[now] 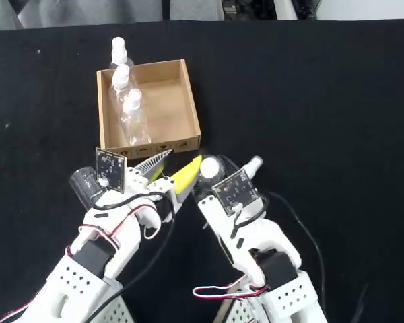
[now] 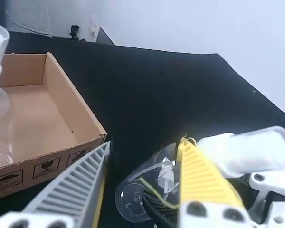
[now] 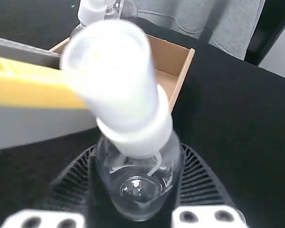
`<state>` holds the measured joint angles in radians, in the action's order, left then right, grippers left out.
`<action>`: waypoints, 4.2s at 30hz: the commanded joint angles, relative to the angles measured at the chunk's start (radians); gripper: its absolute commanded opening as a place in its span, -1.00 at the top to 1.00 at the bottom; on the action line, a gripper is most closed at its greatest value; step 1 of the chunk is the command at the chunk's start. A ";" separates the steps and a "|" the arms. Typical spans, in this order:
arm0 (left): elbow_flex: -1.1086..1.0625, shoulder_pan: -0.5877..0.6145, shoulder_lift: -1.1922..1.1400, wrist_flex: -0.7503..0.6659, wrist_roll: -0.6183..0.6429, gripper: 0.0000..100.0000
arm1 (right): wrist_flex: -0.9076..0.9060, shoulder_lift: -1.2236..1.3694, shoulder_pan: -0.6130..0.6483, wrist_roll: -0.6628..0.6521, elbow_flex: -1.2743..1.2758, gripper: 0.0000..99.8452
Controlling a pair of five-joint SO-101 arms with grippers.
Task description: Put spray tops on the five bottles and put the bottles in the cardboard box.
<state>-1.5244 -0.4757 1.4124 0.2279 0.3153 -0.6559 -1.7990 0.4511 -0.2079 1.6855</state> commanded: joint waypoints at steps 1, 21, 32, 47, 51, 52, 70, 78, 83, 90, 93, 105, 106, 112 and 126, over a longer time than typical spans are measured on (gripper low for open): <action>0.042 -0.016 0.006 0.005 -0.006 0.58 | 0.023 -0.099 0.009 0.008 -0.008 0.84; 0.189 0.179 0.006 0.133 0.029 0.58 | 0.031 -0.097 -0.064 0.008 -0.008 0.84; 0.489 0.280 0.006 0.517 0.084 0.58 | 0.029 -0.097 -0.066 0.008 -0.007 0.84; 0.608 0.598 0.006 0.799 -0.106 0.56 | 0.028 -0.097 -0.066 0.008 -0.004 0.84; 0.605 0.661 0.006 0.855 -0.170 0.56 | 0.028 -0.097 -0.066 0.008 -0.004 0.84; 0.605 0.674 0.006 0.872 -0.183 0.56 | 0.028 -0.097 -0.066 0.008 -0.004 0.84; 0.503 0.803 -0.012 1.000 -0.295 0.35 | 0.025 -0.097 -0.066 0.008 -0.004 0.84; 0.516 0.805 -0.227 0.996 -0.316 0.34 | 0.025 -0.097 -0.068 0.008 -0.004 0.84; 0.559 0.805 -0.397 0.994 -0.316 0.34 | 0.025 -0.097 -0.068 0.008 -0.004 0.84; 0.613 0.805 -0.569 0.994 -0.316 0.34 | 0.025 -0.097 -0.068 0.008 -0.004 0.84; 0.608 0.803 -0.618 0.965 -0.313 0.34 | 0.025 -0.097 -0.068 0.008 -0.004 0.84; 0.579 0.799 -0.815 0.827 -0.308 0.35 | 0.023 -0.097 -0.068 0.008 -0.004 0.84; 0.579 0.799 -0.827 0.819 -0.308 0.35 | 0.023 -0.097 -0.068 0.008 -0.004 0.84; 0.578 0.799 -0.916 0.776 -0.308 0.35 | 0.031 -0.097 -0.098 0.008 -0.004 0.84; 0.581 0.797 -1.028 0.727 -0.315 0.56 | 0.023 -0.097 -0.098 0.008 -0.050 0.84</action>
<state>-0.9674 0.3176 0.3828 0.9674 0.0069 -0.6559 -1.7990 0.3805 -0.2079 1.6855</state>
